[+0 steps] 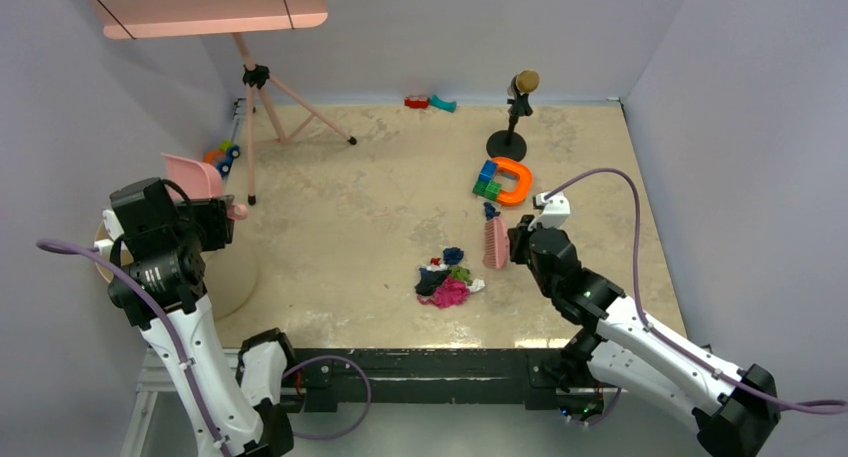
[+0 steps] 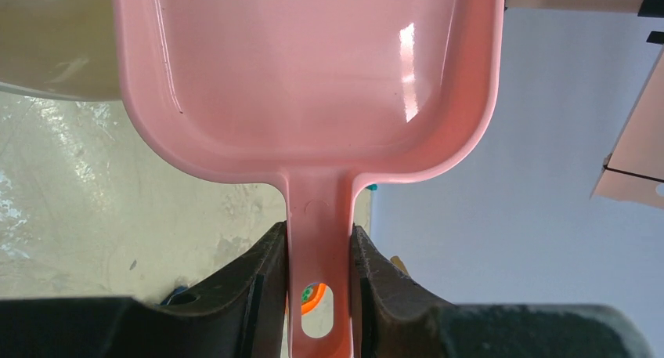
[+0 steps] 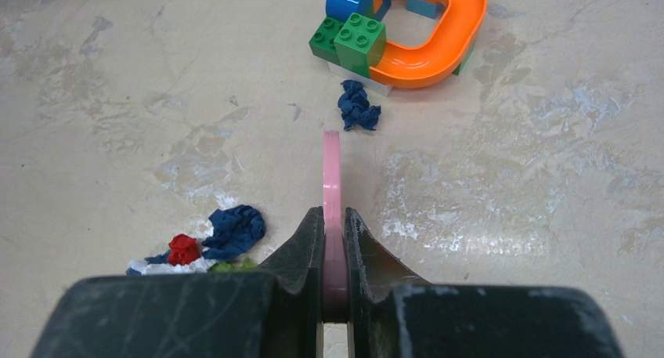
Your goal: Sweep away the paper scraps from the table
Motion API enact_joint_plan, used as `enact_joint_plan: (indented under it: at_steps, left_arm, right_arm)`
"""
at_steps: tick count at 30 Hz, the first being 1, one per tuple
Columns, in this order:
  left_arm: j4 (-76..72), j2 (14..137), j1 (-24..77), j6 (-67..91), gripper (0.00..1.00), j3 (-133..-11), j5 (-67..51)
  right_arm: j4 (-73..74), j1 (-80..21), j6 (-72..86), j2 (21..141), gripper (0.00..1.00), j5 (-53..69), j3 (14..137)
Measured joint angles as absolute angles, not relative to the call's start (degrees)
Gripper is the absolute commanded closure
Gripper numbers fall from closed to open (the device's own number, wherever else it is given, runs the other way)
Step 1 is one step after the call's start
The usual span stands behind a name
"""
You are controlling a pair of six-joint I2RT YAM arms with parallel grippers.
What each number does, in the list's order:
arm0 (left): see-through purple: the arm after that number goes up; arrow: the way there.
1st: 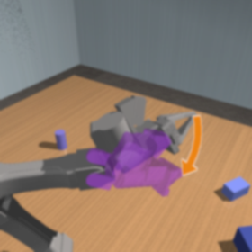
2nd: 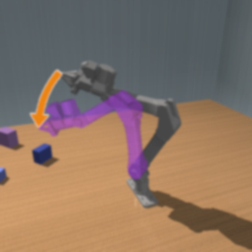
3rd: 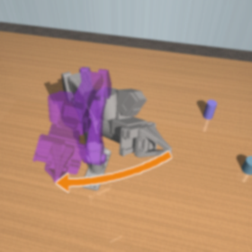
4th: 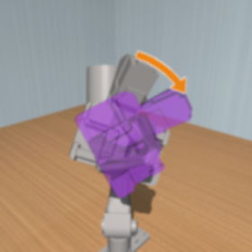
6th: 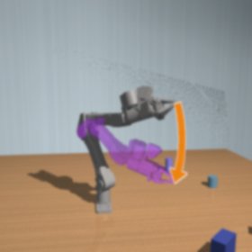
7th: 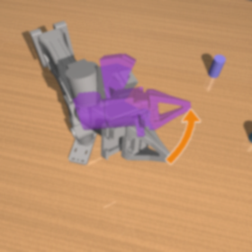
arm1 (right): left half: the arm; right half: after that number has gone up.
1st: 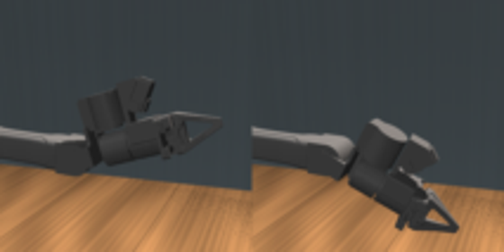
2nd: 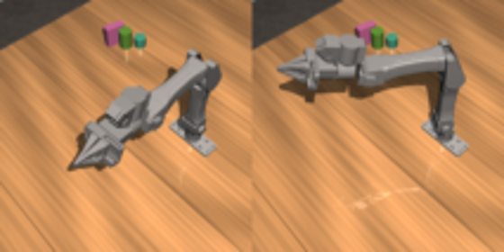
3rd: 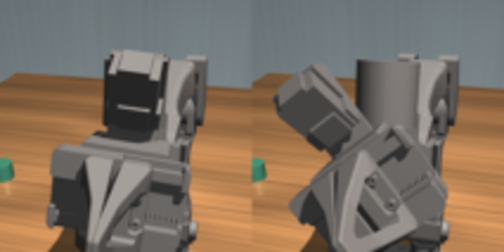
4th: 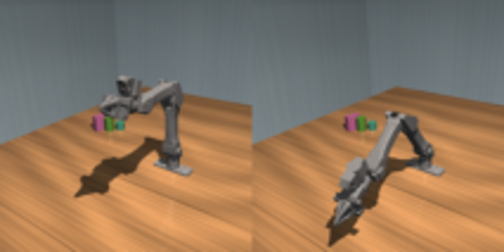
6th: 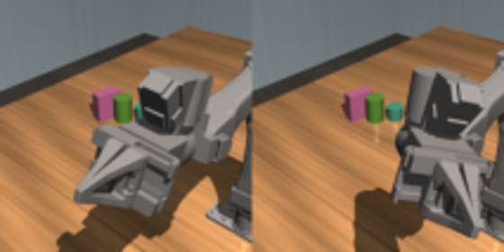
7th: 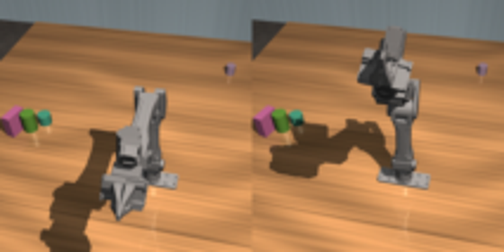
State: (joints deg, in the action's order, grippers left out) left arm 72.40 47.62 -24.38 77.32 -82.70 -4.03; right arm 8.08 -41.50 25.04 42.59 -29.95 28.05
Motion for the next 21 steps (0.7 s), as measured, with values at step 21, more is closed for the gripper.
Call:
enact_joint_plan:
  at_steps: [21]
  left_arm:
    - [69.9,44.3,-24.4,72.4,1.00,-79.0,-4.7]
  right_arm:
    - [8.1,-41.5,25.1,42.9,1.00,-29.8,28.1]
